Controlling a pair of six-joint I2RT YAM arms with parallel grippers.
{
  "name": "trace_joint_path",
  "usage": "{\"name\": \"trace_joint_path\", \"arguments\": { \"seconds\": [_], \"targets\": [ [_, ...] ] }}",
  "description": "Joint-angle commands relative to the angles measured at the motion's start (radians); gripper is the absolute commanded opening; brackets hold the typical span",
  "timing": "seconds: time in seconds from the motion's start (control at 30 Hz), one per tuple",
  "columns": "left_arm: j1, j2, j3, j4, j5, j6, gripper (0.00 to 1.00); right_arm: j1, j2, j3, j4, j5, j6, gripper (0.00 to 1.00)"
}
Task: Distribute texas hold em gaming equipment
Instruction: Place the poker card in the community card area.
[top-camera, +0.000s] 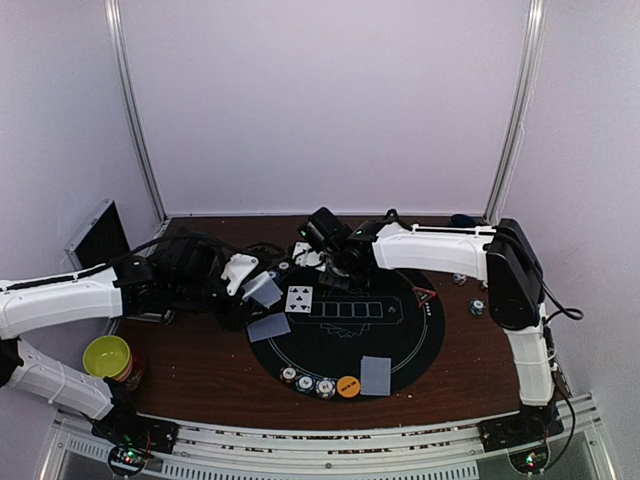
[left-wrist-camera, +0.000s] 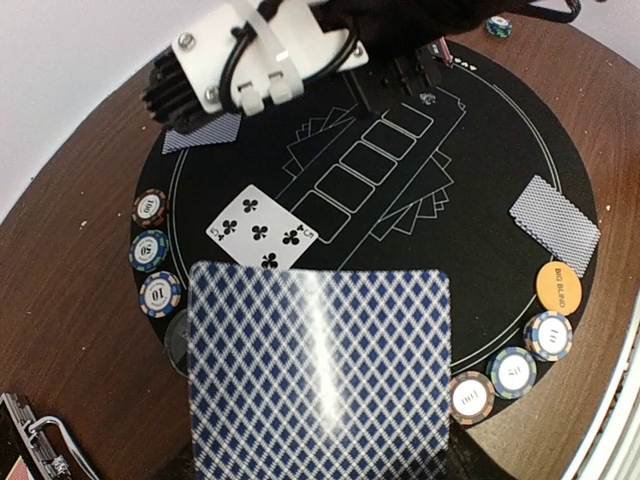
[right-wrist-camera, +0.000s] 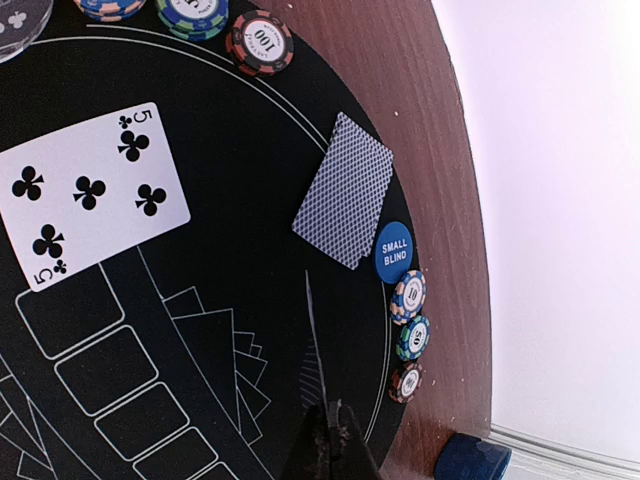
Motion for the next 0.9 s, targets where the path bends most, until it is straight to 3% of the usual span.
{"name": "trace_joint_path", "arguments": {
  "seconds": [0.0, 0.87],
  "targets": [
    [-0.002, -0.030, 0.009, 0.024, -0.010, -0.005, 0.59, 0.027, 0.060, -0.003, 0.048, 0.073, -0.061, 0.00],
    [-0.002, -0.040, 0.009, 0.025, -0.012, -0.002, 0.59, 0.104, 0.113, -0.051, 0.018, -0.056, -0.084, 0.00]
  ]
}}
